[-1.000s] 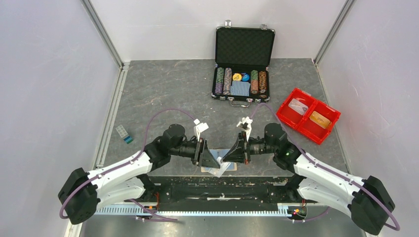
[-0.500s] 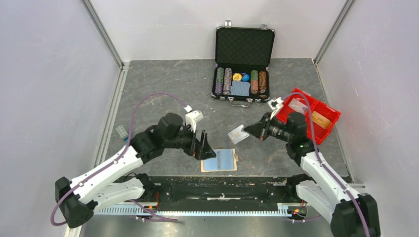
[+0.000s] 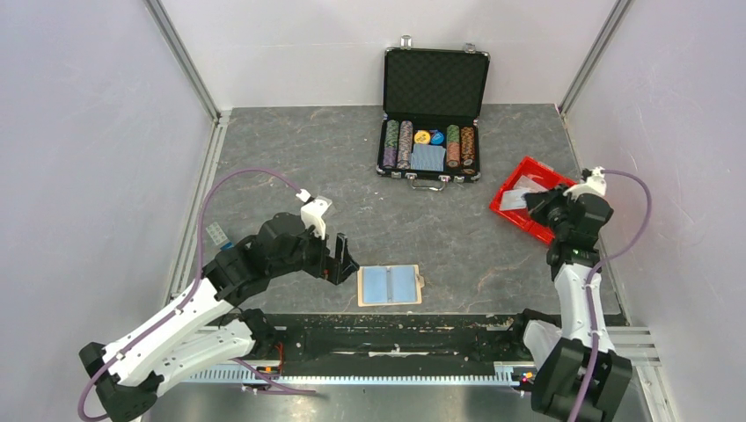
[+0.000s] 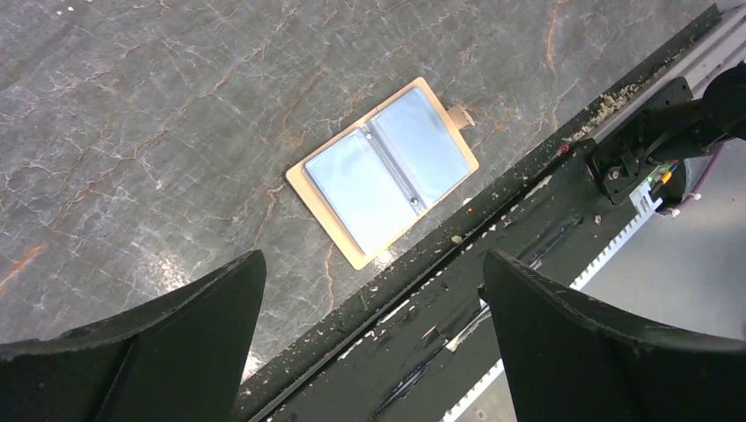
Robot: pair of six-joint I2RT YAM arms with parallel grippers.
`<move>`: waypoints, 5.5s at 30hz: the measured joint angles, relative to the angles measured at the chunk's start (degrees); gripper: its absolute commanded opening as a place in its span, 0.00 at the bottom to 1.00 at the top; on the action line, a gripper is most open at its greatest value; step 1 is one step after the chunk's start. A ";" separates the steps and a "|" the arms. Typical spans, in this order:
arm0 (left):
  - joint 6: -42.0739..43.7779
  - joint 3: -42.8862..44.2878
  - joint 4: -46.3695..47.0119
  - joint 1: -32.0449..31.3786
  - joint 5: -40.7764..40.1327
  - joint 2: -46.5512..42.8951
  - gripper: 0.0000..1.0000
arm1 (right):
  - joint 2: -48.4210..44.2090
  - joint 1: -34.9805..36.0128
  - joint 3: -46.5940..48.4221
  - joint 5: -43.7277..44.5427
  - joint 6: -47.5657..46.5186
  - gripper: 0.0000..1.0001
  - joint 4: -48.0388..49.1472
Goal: Take the credit cards out of the card holder
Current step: Place the credit card in the storage box, then remove the credit card from the card holder.
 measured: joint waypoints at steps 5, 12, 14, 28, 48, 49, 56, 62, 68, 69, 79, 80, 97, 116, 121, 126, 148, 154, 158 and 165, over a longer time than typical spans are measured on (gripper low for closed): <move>0.07 -0.07 -0.61 0.00 -1.55 -0.94 1.00 | 3.58 -6.86 0.00 6.45 1.64 0.00 1.66; 0.15 -0.07 -0.96 0.00 -1.88 -1.25 1.00 | 10.73 -8.37 0.02 9.73 8.13 0.00 9.35; 0.15 -0.07 -0.98 0.00 -1.86 -1.40 1.00 | 12.59 -8.35 0.00 10.27 9.86 0.00 11.32; 0.17 -0.07 -0.98 0.00 -1.20 -1.68 1.00 | 26.91 -8.37 1.70 13.64 16.92 0.00 21.70; 0.20 -0.07 -0.94 0.00 0.13 -0.63 1.00 | 37.70 -6.12 7.08 16.26 20.59 0.00 29.46; 0.20 -0.07 -0.94 0.00 0.13 -0.61 1.00 | 37.79 -5.90 7.30 16.59 20.59 0.00 29.70; 0.22 -0.07 -0.94 0.00 0.13 -0.63 1.00 | 39.21 -4.42 7.50 18.80 20.33 0.00 30.53; 0.22 -0.07 -0.94 0.00 0.13 -0.66 1.00 | 40.81 -4.00 7.63 20.28 19.89 0.03 30.47; 0.22 -0.07 -0.94 0.00 0.13 -0.68 1.00 | 41.42 -3.37 9.01 22.36 18.86 0.15 29.99; 0.22 -0.09 -0.94 0.00 0.13 -0.68 1.00 | 41.42 -3.30 9.31 22.69 18.67 0.19 29.99; 0.22 -0.13 -0.94 0.00 0.11 -0.50 1.00 | 41.42 -3.15 13.44 23.28 18.14 0.30 23.93; 0.22 -0.17 -0.94 0.00 0.11 -0.50 1.00 | 41.40 -3.15 14.05 23.30 18.05 0.31 23.10; 0.22 -0.17 -0.94 0.00 -0.15 -0.46 1.00 | 31.67 -0.15 26.75 19.10 10.73 0.38 1.11; 0.13 -0.22 -1.25 0.00 -3.34 0.92 0.77 | -0.83 28.87 -4.28 1.53 3.87 0.35 -5.35; -2.47 -1.90 0.83 0.00 -0.22 3.56 0.34 | -8.07 40.74 -12.94 1.88 6.78 0.34 -3.15; -8.74 -9.90 11.76 0.00 6.32 7.69 0.12 | -10.97 53.00 -16.26 5.64 9.73 0.36 -0.39; -18.93 -22.16 41.05 0.00 11.74 28.20 0.03 | 3.85 80.56 -15.10 30.69 19.89 0.54 8.31; -20.63 -24.39 42.97 0.00 11.93 29.68 0.03 | 5.42 80.56 -15.02 36.41 20.44 0.55 6.75; -21.29 -25.05 44.37 0.00 12.09 29.68 0.03 | 5.42 80.56 -15.02 38.75 20.81 0.54 5.57; -21.64 -25.53 45.44 0.00 12.20 29.68 0.03 | 9.09 80.56 -15.02 38.16 21.79 0.51 7.48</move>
